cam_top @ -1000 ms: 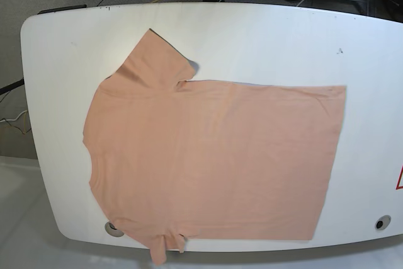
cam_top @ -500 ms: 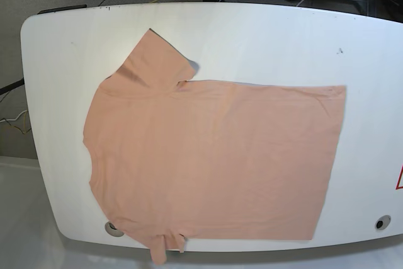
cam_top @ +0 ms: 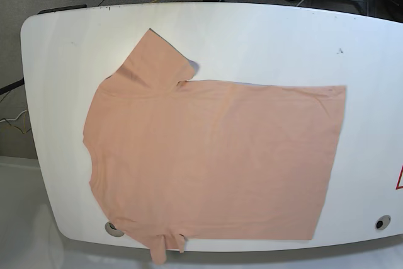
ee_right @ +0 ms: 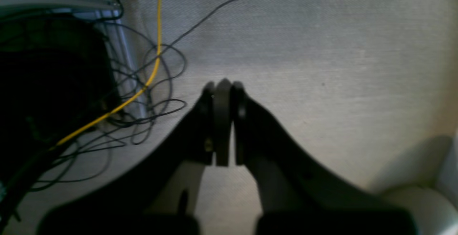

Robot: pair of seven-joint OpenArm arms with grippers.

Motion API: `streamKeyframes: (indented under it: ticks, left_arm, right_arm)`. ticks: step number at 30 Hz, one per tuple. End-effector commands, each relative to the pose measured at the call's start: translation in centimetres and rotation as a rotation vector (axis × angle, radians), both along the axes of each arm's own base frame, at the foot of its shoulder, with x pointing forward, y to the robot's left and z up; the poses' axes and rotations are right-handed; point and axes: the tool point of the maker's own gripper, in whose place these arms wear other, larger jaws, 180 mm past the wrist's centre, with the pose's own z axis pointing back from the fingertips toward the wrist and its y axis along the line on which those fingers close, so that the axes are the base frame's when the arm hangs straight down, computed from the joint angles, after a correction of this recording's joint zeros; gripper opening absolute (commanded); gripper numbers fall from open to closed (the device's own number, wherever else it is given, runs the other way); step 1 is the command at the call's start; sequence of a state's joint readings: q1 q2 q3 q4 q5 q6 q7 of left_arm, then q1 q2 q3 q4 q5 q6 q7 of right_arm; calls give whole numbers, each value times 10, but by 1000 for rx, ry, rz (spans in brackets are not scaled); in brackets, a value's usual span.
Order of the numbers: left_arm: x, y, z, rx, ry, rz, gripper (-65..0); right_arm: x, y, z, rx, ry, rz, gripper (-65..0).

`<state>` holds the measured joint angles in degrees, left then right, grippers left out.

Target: Fold the T-shirt properly

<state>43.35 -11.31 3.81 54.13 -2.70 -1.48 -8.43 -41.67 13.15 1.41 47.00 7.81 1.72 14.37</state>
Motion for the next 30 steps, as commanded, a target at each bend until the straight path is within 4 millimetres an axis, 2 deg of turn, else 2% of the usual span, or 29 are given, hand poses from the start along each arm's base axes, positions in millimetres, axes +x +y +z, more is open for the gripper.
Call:
streamKeyframes:
  ticks: [1,13,15,17,25,27,30]
  left_arm:
    - [-4,7,7,10,-4,-14,-650]
    - [10,11,38,6,-66,-60,-650]
    - [27,-1,55,-18,-126,-82,-650]
    - [33,-6,64,-29,-152,-93,-650]
    - [63,-19,102,-59,-269,-135,-650]
    - [75,-23,120,-62,-313,-150,-650]
    - [86,-25,133,-64,-353,-162,-650]
  right_arm:
    - [-1,-2,8,0,-19,6,-650]
    - [32,22,57,56,-160,44,-650]
    - [32,26,78,73,-179,39,-650]
    - [37,27,87,77,-201,35,-650]
    - [58,22,122,81,-291,-11,-650]
    - [66,11,136,73,-321,-64,-650]
    - [75,4,146,62,-351,-82,-650]
